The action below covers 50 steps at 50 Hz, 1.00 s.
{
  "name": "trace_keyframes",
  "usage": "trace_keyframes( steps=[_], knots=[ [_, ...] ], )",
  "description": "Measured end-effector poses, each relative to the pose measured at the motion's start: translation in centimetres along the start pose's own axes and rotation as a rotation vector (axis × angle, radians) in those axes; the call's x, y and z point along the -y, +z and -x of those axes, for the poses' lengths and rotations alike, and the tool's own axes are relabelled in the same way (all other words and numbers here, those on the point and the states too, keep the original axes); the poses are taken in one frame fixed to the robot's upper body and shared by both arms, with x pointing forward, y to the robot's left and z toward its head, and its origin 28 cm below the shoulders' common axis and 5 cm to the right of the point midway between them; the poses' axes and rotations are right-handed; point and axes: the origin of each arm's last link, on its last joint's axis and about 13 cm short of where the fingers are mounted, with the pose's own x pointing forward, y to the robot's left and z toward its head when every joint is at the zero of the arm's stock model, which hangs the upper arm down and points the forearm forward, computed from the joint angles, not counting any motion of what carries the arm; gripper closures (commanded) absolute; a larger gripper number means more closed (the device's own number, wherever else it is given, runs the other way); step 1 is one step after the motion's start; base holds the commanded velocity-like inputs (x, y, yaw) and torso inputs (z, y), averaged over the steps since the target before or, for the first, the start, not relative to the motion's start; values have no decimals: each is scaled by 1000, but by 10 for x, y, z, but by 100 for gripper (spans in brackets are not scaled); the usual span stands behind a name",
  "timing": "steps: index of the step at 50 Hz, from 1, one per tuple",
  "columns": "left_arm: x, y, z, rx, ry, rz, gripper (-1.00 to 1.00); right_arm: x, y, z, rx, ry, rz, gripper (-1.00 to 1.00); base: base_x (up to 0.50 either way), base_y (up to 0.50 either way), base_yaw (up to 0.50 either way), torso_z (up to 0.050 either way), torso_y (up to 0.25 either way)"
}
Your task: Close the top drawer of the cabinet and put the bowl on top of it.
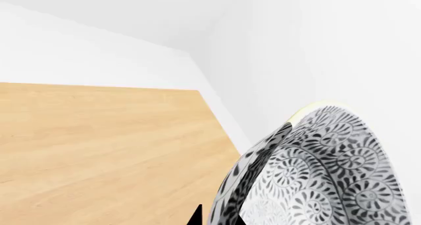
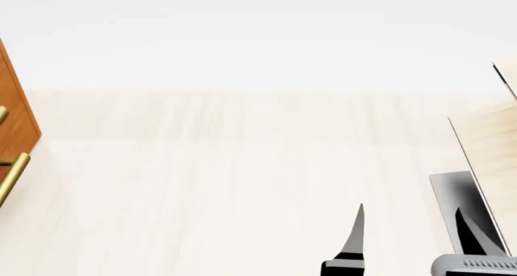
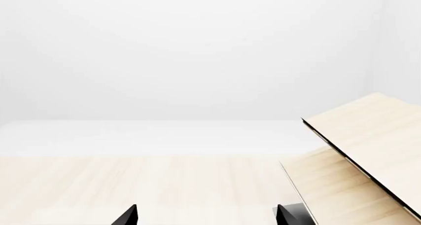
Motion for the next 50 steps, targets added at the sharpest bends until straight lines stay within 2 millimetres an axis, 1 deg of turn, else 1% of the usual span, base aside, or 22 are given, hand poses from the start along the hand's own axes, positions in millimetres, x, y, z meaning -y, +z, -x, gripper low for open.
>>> trace_keyframes(
  steps=[16, 50],
  knots=[
    [-17, -3, -6, 15, 46, -4, 100, -1, -1, 0, -2, 3, 1, -100, 0, 0, 0, 1, 1],
    [-42, -19, -22, 9, 114, -7, 100, -1, -4, 0, -7, 4, 0, -100, 0, 0, 0, 0, 0]
  ],
)
